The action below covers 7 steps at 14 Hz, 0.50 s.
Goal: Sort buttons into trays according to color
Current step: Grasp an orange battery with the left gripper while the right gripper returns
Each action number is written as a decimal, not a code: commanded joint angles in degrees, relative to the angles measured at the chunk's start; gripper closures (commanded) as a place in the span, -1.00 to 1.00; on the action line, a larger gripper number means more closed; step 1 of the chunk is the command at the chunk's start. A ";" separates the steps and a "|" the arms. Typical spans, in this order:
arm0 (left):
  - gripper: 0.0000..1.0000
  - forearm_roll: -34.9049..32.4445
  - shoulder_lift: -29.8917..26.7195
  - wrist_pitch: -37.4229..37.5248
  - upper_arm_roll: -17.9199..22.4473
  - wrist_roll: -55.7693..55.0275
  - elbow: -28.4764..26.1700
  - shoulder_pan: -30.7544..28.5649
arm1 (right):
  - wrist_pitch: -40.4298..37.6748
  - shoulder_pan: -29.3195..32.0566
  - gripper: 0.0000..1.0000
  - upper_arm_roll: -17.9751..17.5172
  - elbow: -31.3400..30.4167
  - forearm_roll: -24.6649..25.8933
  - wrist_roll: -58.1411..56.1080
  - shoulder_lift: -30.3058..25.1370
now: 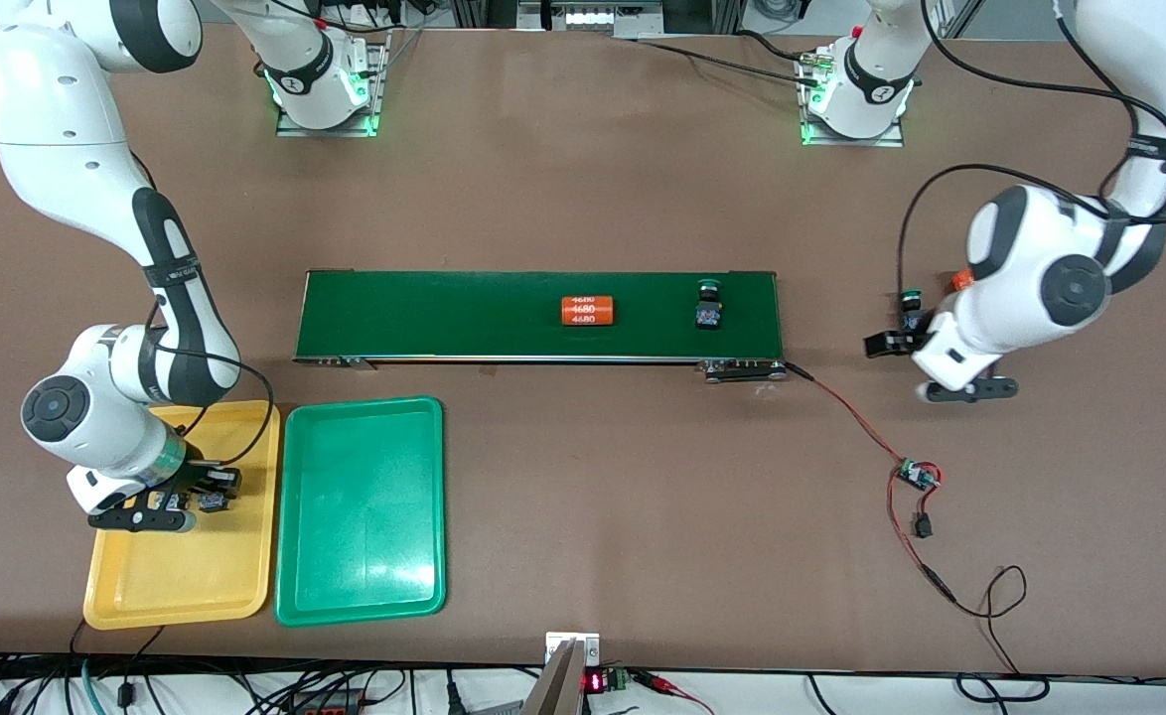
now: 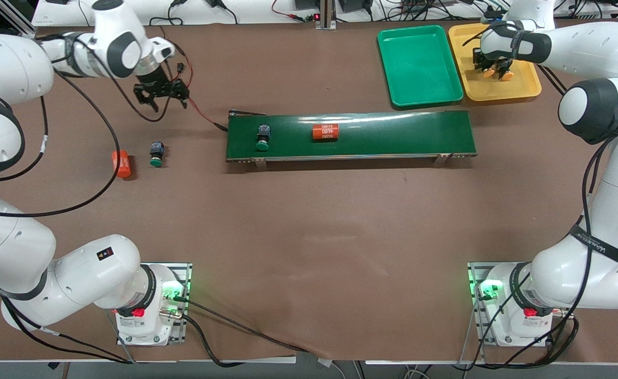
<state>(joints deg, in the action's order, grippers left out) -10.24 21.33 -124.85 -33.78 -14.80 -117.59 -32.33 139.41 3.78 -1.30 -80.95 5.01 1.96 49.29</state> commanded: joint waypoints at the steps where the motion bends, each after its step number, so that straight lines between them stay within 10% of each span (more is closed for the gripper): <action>1: -1.00 0.83 0.55 0.22 0.90 1.62 -0.44 -4.82 | -0.19 0.52 -0.41 -0.37 1.59 0.79 -0.73 0.20; 4: -1.00 0.75 -0.41 2.23 4.32 1.62 -0.88 -6.78 | -0.89 0.61 -0.92 -0.37 1.24 0.44 -0.91 -0.59; 7: -1.00 0.75 -1.03 4.70 5.30 1.88 -1.93 -11.33 | -6.75 0.70 -1.00 -0.99 0.71 0.00 -0.64 -3.13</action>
<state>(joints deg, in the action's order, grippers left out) -10.24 22.16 -121.57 -28.60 -14.16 -117.84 -40.53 137.22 3.94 -1.31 -80.00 5.00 1.81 48.52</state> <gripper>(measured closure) 0.000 0.009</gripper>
